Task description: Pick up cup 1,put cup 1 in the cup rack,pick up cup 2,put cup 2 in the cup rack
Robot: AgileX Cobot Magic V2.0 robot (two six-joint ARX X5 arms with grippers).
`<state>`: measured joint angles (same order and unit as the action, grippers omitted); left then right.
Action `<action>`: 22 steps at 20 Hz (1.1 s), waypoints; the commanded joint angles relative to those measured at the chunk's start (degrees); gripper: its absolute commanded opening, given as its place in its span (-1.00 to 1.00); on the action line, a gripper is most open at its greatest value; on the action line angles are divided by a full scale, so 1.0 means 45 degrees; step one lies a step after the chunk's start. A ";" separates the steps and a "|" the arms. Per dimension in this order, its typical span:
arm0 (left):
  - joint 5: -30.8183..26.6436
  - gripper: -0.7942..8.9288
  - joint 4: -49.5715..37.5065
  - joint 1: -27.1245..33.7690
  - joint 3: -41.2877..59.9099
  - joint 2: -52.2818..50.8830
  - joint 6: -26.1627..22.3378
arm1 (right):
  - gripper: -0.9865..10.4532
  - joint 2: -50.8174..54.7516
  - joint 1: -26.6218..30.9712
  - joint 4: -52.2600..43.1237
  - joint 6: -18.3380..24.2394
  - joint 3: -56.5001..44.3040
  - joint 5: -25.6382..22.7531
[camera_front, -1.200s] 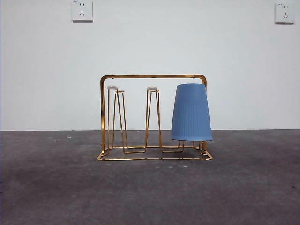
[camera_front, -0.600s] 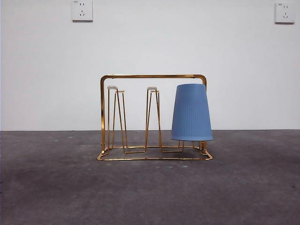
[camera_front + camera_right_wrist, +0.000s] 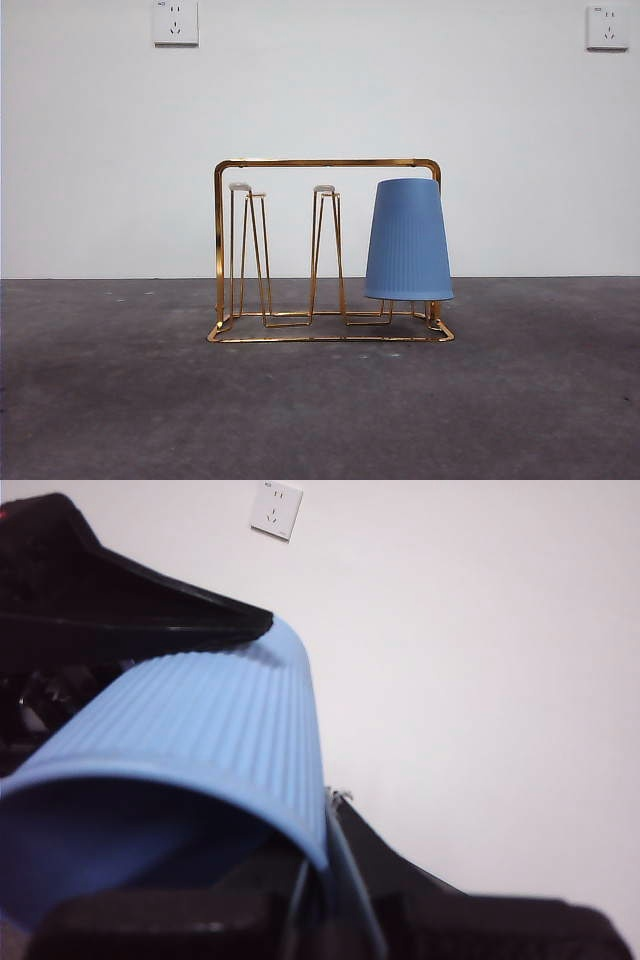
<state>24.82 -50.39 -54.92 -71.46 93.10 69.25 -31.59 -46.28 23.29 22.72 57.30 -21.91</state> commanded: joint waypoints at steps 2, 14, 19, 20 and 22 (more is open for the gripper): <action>0.0593 -0.85 -0.0321 -0.0141 0.0068 0.0005 -0.0359 | -0.82 -0.0277 0.0039 0.0165 -0.0058 -0.0151 -0.0442; 0.0816 -0.85 0.3575 0.1438 0.0068 -0.1511 -0.3279 | -0.58 -0.0248 0.0039 0.3793 -0.2200 0.0801 -0.1336; -0.1205 -0.85 0.8757 0.2205 0.0068 -0.3643 -0.7465 | -0.59 -0.0248 0.0039 0.5639 -0.3070 0.1282 -0.1292; -0.2696 -0.85 1.0462 0.2259 0.0068 -0.4206 -0.8767 | -0.59 -0.0248 0.0034 0.5945 -0.3143 0.1326 -0.1287; -0.6159 -0.85 1.3376 0.2254 0.0068 -0.5202 -1.1298 | -0.59 -0.0248 0.0039 0.6343 -0.3429 0.1370 -0.1282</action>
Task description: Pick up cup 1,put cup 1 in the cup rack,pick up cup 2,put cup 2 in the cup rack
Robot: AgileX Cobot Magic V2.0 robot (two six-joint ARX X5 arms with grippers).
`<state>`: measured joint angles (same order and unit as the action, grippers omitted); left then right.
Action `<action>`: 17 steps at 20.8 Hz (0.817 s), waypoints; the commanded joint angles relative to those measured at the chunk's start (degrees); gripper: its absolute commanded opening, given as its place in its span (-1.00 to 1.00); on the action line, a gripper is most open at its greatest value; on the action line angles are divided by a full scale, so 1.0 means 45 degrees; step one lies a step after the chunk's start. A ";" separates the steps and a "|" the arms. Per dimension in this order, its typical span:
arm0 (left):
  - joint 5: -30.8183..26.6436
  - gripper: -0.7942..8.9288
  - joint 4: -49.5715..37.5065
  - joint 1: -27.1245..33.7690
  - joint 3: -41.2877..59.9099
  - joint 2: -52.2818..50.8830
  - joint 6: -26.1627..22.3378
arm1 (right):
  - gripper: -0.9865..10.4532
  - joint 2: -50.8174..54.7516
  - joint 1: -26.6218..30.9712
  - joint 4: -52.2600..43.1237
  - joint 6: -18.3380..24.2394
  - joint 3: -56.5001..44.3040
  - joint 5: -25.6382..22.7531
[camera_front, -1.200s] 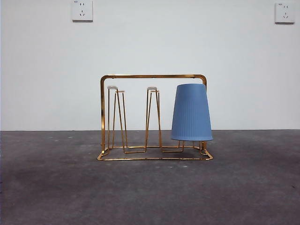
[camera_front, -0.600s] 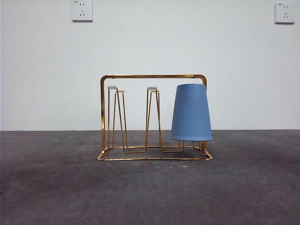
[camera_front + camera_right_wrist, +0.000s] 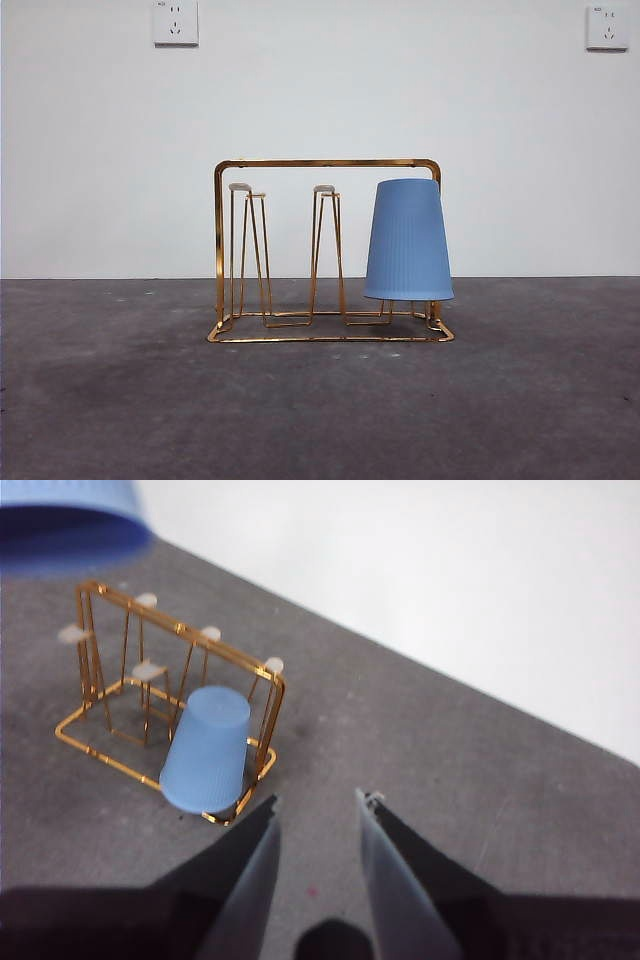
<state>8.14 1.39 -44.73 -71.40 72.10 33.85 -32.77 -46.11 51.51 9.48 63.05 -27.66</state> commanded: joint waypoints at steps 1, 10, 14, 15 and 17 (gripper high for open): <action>-0.3905 -0.85 0.2856 -0.0010 0.0058 -0.0879 -0.4245 | -0.59 0.0015 0.0000 0.0121 -0.0559 0.0092 0.0000; -0.6484 -0.85 0.3609 0.0597 0.0369 -0.0923 -0.6149 | -0.59 0.0015 -0.0005 0.0165 -0.1132 0.0092 0.0194; -0.6475 -0.85 0.3458 0.1083 0.0525 -0.0311 -0.6280 | -0.59 0.0015 0.0000 0.0185 -0.1219 0.0092 0.0189; -0.6470 -0.85 0.3385 0.1214 0.0525 -0.0155 -0.6373 | -0.59 0.0010 0.0000 0.0189 -0.1229 0.0092 0.0189; -0.6251 -0.85 0.3050 0.1481 0.0525 0.0185 -0.6557 | -0.59 0.0010 -0.0005 0.0185 -0.1433 0.0092 0.0199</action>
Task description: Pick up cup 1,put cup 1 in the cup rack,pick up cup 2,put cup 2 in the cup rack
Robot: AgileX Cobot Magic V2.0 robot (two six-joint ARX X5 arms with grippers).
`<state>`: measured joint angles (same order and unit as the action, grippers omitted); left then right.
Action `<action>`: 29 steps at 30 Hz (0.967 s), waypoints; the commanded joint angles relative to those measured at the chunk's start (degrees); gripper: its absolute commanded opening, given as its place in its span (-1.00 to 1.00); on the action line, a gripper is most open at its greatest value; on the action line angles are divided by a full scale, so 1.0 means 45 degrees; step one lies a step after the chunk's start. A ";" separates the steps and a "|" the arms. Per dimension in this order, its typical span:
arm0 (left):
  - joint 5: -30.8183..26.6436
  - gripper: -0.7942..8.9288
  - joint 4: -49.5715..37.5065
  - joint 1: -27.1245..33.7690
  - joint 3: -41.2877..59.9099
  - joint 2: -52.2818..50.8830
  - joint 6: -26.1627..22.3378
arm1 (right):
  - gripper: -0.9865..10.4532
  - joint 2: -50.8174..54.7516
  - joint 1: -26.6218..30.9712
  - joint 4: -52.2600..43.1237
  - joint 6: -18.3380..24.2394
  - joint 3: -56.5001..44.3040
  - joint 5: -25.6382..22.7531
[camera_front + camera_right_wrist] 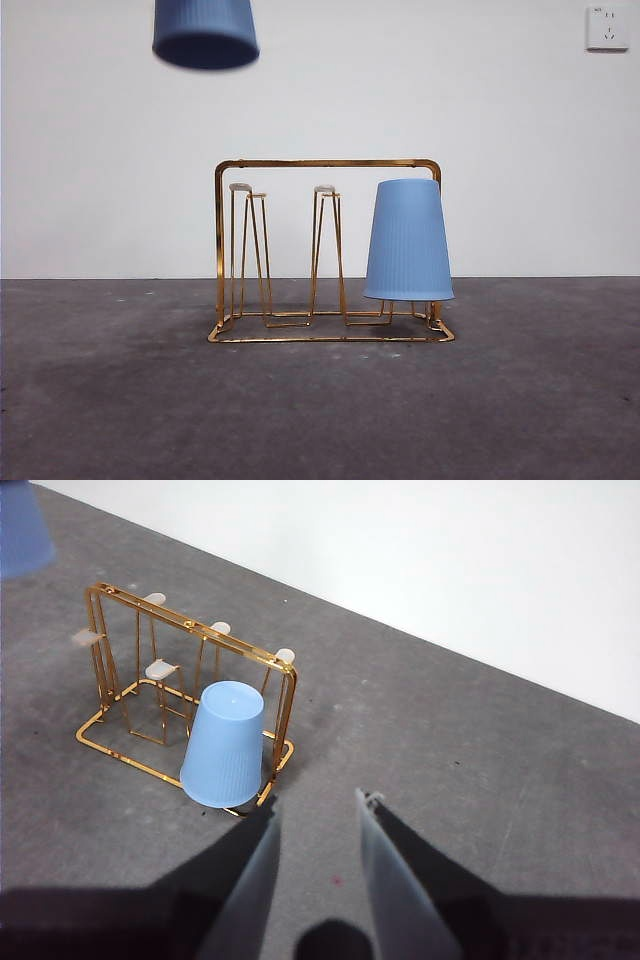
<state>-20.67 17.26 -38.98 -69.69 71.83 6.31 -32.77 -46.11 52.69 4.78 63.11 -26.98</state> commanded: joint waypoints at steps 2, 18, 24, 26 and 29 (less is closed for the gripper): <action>0.0743 -0.85 -0.0831 0.0437 0.0146 0.0529 -0.0447 | -0.59 0.0010 -0.0005 -0.0078 -0.0432 0.0078 0.0117; 0.1588 -0.85 -0.1559 0.1219 0.0146 0.2686 -0.0170 | -0.60 0.0010 0.0000 -0.0078 -0.0685 0.0078 0.0083; 0.1598 -0.85 -0.1661 0.1268 0.0146 0.3347 -0.0058 | -0.60 0.0010 0.0000 -0.0078 -0.0695 0.0078 0.0083; 0.1593 -0.85 -0.1676 0.1268 0.0146 0.3507 -0.0005 | -0.60 0.0010 0.0000 -0.0078 -0.0695 0.0078 0.0083; 0.1598 -0.85 -0.1763 0.1263 0.0146 0.3740 0.0063 | -0.60 0.0010 0.0000 -0.0073 -0.0695 0.0078 0.0083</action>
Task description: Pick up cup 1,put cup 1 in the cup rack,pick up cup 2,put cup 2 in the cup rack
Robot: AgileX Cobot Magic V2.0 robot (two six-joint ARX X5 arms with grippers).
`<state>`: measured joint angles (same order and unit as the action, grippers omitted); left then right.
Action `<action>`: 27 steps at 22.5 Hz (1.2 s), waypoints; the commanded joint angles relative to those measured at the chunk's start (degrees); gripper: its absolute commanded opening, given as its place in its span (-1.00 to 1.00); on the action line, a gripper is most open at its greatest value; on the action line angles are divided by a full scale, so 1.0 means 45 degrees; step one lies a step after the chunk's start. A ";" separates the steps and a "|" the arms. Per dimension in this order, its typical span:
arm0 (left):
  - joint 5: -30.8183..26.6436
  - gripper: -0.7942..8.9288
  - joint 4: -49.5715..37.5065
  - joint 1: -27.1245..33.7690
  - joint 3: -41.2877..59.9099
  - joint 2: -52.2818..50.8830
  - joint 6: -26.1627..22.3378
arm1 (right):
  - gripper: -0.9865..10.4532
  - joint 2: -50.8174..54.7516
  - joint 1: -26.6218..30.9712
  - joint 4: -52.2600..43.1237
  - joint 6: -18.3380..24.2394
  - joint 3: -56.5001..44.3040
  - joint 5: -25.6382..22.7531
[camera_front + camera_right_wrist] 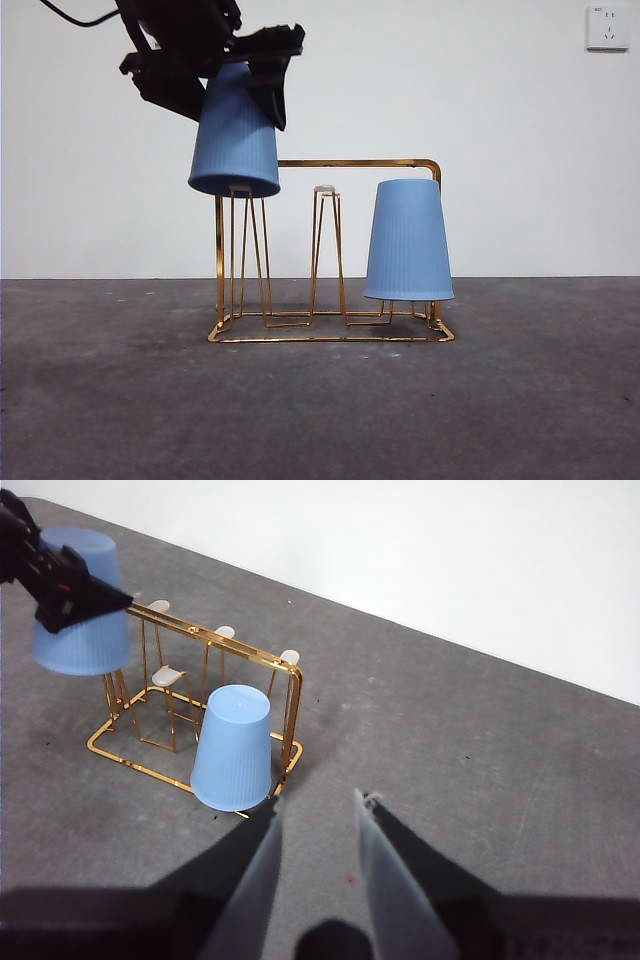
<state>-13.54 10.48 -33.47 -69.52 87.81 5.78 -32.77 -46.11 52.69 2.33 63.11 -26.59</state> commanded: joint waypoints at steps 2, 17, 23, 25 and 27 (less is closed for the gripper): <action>0.0010 -0.85 -0.0243 0.0049 0.0107 0.0340 0.0243 | -0.60 0.0010 0.0000 -0.0073 -0.0151 0.0078 -0.0005; 0.0097 -0.85 0.0364 0.0024 0.0107 0.1739 0.1088 | -0.61 0.0010 0.0000 -0.0078 -0.0136 0.0078 -0.0010; 0.0005 -0.85 0.0622 -0.0073 0.0107 0.1413 0.1141 | -0.61 0.0010 0.0000 -0.0073 -0.0044 0.0078 -0.0005; -0.0015 -0.85 0.0724 -0.0121 0.0107 0.1248 0.1141 | -0.61 0.0010 -0.0005 -0.0073 -0.0039 0.0078 -0.0005; -0.0063 -0.85 0.0923 -0.0131 0.0107 0.1166 0.1141 | -0.61 0.0010 -0.0005 -0.0073 0.0063 0.0078 0.0000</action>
<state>-13.98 15.27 -33.89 -69.25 93.30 10.20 -32.80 -46.11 52.71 2.44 63.13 -26.59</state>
